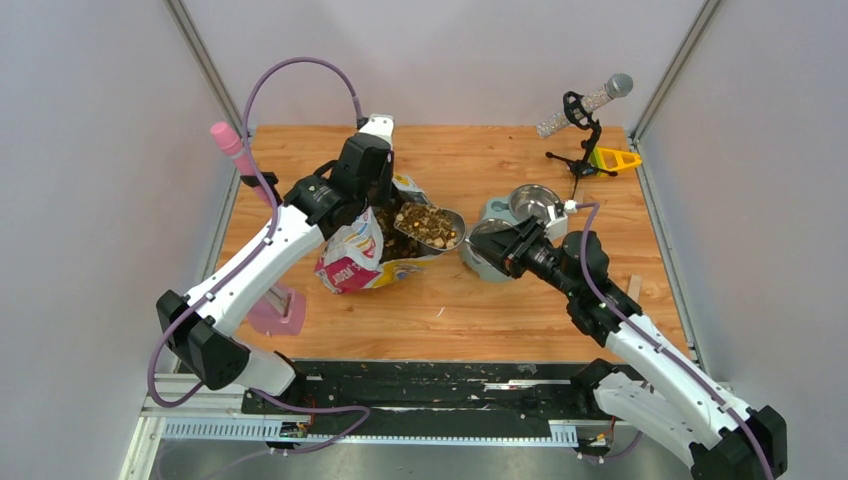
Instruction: Serve the pet food
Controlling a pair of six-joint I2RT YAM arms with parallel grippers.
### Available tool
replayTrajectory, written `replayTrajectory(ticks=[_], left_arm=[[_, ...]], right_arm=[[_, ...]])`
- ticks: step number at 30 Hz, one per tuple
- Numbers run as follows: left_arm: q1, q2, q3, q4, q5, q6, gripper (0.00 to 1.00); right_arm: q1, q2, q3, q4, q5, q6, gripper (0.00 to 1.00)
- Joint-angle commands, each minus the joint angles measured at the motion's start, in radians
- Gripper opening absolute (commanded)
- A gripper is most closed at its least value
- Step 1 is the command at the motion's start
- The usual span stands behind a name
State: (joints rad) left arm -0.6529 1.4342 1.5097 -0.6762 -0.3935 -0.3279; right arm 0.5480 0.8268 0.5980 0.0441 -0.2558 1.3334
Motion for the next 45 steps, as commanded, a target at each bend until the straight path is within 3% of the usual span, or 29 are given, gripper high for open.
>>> replayTrajectory(ticks=[1,12,27,36,45], left_arm=[[0.009,-0.104,0.026,0.114,-0.041,-0.042,0.0],[0.008,-0.089,0.032,0.131,-0.025,-0.069,0.0],[0.009,-0.075,0.039,0.126,-0.077,-0.067,0.0],[0.008,-0.091,0.017,0.14,-0.094,-0.042,0.0],[0.009,-0.128,-0.034,0.169,-0.101,-0.033,0.0]], right_arm=[[-0.007,-0.07,0.052,0.019,0.073,0.012,0.0],[-0.006,-0.196,0.059,-0.039,0.126,-0.016,0.0],[-0.006,-0.325,0.121,-0.234,0.346,-0.091,0.0],[-0.006,-0.288,0.129,-0.326,0.5,-0.113,0.0],[-0.016,-0.243,0.035,-0.352,0.642,-0.095,0.0]])
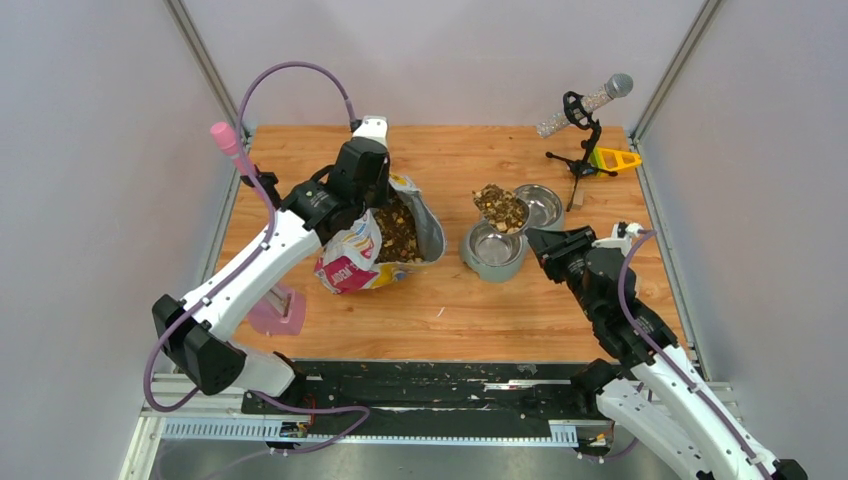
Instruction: Serve the pet food
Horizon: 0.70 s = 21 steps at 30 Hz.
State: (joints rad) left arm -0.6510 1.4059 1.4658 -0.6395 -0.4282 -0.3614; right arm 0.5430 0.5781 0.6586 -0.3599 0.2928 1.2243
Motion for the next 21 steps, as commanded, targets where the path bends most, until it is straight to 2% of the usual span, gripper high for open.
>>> replayTrajectory(ticks=[1,15,21], left_arm=[[0.007,-0.105,0.0,0.135,-0.065,0.0,0.0],[0.007,-0.121,-0.04,0.139,-0.068,0.009,0.0],[0.007,-0.123,-0.051,0.14,-0.062,0.01,0.0]], right_arm=[[-0.015,0.014,-0.037,0.052,0.097,0.022,0.0],[-0.124,0.051,-0.157,0.037,-0.002,0.083,0.0],[-0.147,0.12,-0.104,-0.016,-0.033,0.018,0.0]])
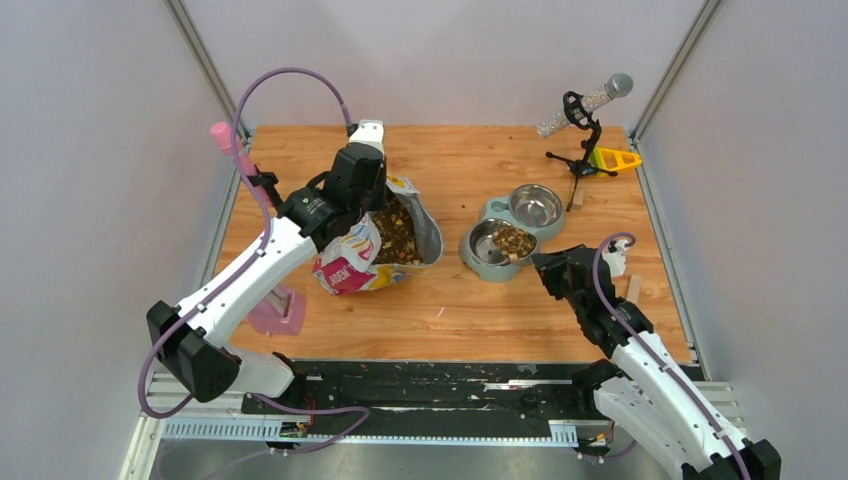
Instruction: Serve the pet food
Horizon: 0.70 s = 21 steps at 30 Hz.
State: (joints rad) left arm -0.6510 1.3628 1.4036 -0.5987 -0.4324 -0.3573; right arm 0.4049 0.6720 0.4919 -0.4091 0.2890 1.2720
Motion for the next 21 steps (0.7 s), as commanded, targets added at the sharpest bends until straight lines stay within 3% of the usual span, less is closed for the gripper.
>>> replayTrajectory(ticks=[1,21], left_arm=[[0.007,-0.08,0.01,0.099,-0.056,0.006,0.0],[0.007,-0.108,-0.03,0.118,-0.055,0.02,0.0]], right_arm=[[-0.009,0.041,0.076,0.023,-0.03,-0.046,0.0],[-0.036,0.312,0.362,-0.169,-0.104,-0.285,0.0]])
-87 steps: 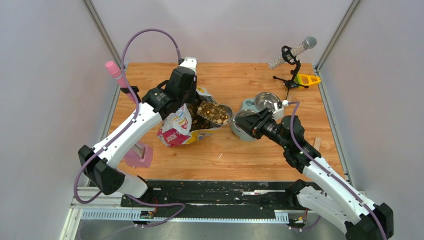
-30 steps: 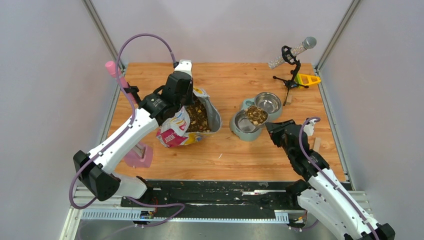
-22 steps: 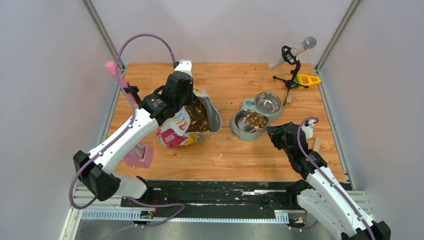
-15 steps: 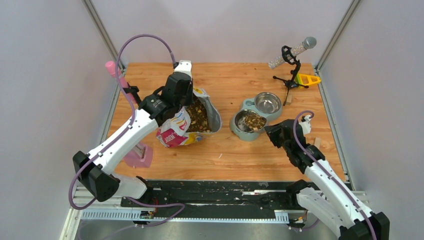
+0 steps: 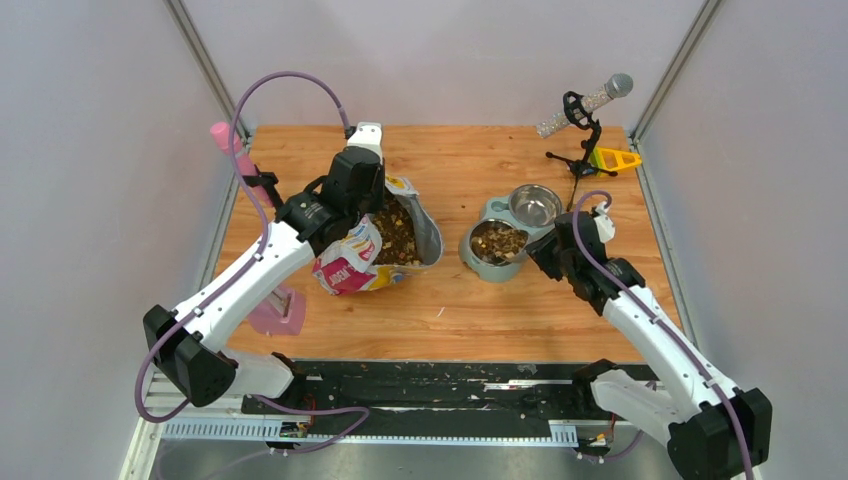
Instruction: Serve the pet food
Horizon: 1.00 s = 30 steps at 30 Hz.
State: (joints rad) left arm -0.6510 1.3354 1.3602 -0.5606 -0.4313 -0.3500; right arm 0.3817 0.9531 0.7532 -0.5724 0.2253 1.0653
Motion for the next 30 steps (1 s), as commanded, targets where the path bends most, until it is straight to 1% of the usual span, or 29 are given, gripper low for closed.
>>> replayTrajectory(ticks=[1,6,16,30], left_arm=[[0.007,-0.081,0.012,0.08,-0.056,0.014,0.0],[0.006,-0.086,0.009,0.081,-0.064,0.018,0.0],[0.006,-0.086,0.005,0.082,-0.073,0.022,0.0],[0.006,-0.087,0.01,0.083,-0.056,0.023,0.0]], right_arm=[[-0.018,0.047,0.118,-0.026,-0.047,-0.098,0.0],[-0.031,0.117,0.189,-0.084,-0.066,-0.157,0.0],[-0.049,0.166,0.28,-0.154,-0.06,-0.23,0.0],[-0.059,0.245,0.374,-0.185,-0.056,-0.3,0.0]])
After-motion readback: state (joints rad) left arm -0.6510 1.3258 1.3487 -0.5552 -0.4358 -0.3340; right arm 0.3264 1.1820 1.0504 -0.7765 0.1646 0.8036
